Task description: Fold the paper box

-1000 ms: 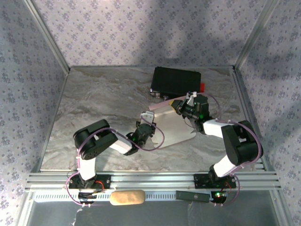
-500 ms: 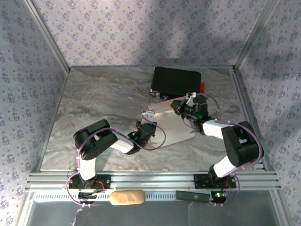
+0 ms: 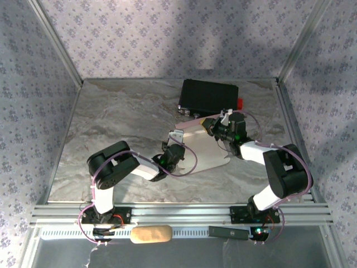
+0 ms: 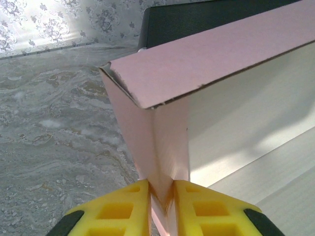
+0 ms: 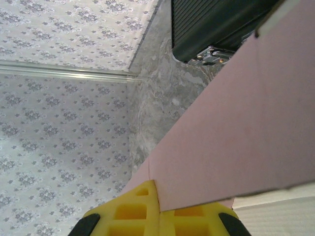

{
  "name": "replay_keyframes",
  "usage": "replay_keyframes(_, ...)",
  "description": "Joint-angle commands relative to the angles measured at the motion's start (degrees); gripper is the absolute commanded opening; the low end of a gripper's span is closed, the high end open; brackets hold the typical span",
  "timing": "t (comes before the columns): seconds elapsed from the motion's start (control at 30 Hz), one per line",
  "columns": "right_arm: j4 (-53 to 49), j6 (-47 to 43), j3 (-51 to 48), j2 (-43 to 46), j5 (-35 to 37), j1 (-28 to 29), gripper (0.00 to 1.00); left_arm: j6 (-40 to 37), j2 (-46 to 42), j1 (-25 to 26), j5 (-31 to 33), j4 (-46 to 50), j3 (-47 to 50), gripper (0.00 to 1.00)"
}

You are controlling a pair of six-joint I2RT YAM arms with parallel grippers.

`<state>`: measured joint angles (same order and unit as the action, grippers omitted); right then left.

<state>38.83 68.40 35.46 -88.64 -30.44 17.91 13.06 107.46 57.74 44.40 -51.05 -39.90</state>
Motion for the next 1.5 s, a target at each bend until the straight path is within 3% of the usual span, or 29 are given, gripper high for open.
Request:
replay_keyframes(0.0, -10.22, -0.31, -1.45, -1.55, -7.64, 3.16, 0.00, 0.17, 1.13, -1.03, -1.52, -1.28, -3.43, 0.26)
replay_keyframes(0.17, -10.53, -0.08, -1.59, -1.35, -7.30, 3.10, 0.00, 0.74, 1.51, -1.38, -1.54, -1.38, -3.60, 0.04)
replay_keyframes(0.23, -10.58, 0.05, -1.58, -1.12, -7.27, 3.15, 0.00, 1.08, 1.61, -1.40, -0.78, -0.24, -4.06, 0.00)
replay_keyframes(0.4, -11.34, 0.37, -1.69, -0.47, -6.49, 3.18, 0.00, 2.57, 1.52, -1.28, 2.17, 3.46, -4.99, 0.00)
replay_keyframes(0.63, -12.53, 2.31, -1.98, 0.95, -4.83, 3.27, 0.00, 8.92, 0.77, -0.08, 12.02, 16.57, -8.59, 0.00)
replay_keyframes(0.83, -17.39, 1.91, -0.29, 2.10, -4.45, 3.32, 0.00, 7.32, 0.91, -0.37, 8.60, 10.22, -5.89, 0.00)
replay_keyframes(1.0, -18.17, 2.26, -0.04, 2.07, -4.88, 3.28, 0.00, 4.53, -0.19, -2.26, 1.19, 1.80, -2.52, 0.18)
replay_keyframes(1.1, -19.11, 2.71, 0.35, 1.78, -5.07, 3.27, 0.00, 2.32, -0.32, -3.22, -2.04, -1.40, -1.94, 0.20)
replay_keyframes(1.47, -23.08, 4.99, 2.96, 1.45, -3.41, 3.38, 0.00, -0.18, 1.16, -4.79, -1.78, -6.36, -1.67, 0.24)
